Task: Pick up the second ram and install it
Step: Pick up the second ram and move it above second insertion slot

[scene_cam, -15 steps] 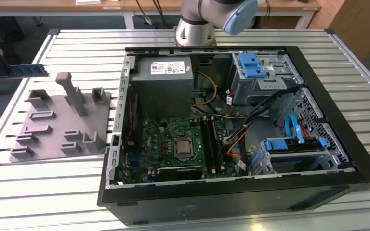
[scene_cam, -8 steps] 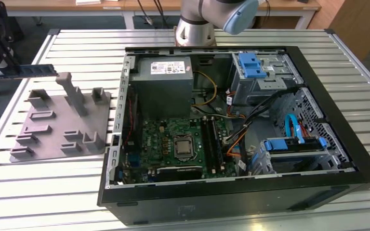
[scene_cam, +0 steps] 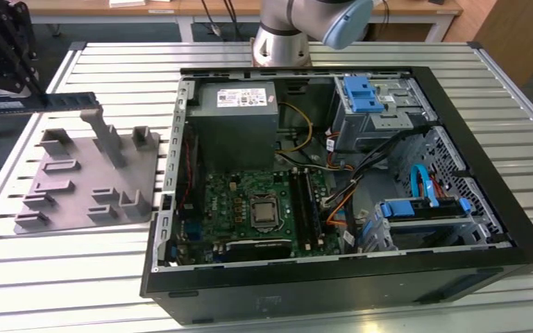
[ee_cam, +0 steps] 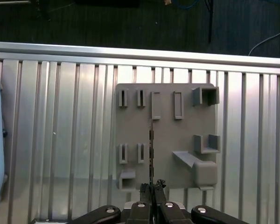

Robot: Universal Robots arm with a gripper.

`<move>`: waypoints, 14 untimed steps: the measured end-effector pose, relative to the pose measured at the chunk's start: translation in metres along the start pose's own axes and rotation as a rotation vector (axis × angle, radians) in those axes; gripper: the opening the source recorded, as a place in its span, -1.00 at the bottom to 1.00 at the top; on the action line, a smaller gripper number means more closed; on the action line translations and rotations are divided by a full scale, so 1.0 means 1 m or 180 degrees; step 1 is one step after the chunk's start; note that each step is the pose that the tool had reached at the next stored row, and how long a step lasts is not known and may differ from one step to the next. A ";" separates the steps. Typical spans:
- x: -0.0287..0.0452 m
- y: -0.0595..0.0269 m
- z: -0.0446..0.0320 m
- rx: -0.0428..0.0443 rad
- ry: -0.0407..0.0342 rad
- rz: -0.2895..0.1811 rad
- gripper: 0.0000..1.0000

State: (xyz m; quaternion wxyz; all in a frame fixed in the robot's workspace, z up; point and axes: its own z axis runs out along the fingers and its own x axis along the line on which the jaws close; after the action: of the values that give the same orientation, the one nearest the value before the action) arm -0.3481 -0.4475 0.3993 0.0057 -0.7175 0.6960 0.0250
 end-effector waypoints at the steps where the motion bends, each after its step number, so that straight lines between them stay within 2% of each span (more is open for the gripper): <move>1: 0.0001 -0.0027 0.0000 0.0001 0.0000 0.0000 -0.72; 14: 0.0010 -0.0328 -0.0009 0.0000 0.0000 0.0000 -0.72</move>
State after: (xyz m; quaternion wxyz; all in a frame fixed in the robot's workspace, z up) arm -0.3153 -0.4475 0.3993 0.0058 -0.7175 0.6961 0.0250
